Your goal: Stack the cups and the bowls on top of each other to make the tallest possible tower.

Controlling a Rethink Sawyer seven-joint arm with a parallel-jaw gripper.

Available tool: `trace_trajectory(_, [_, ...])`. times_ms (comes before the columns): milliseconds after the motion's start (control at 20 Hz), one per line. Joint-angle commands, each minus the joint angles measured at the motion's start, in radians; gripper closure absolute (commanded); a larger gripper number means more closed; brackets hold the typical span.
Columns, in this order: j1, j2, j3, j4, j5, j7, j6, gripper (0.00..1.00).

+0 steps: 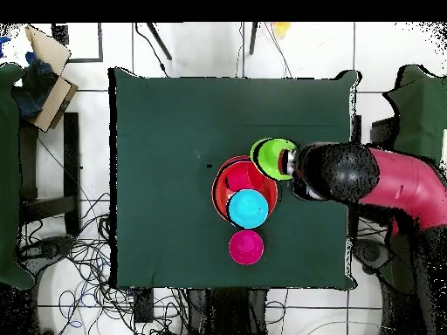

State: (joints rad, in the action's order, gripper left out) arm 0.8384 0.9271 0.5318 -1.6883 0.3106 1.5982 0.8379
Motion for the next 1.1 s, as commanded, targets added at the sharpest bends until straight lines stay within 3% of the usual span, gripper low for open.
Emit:
trace_trajectory(50, [0.017,0.184,-0.037,-0.217,-0.055,0.024,-0.022,1.0])
trace_trajectory(300, [0.027,0.244,-0.042,-0.303,-0.081,0.021,-0.062,1.0])
trace_trajectory(750, [0.059,0.286,-0.043,-0.508,-0.057,0.03,-0.31,1.0])
trace_trajectory(1100, [0.056,0.288,-0.063,-0.574,-0.021,0.065,-0.396,1.0])
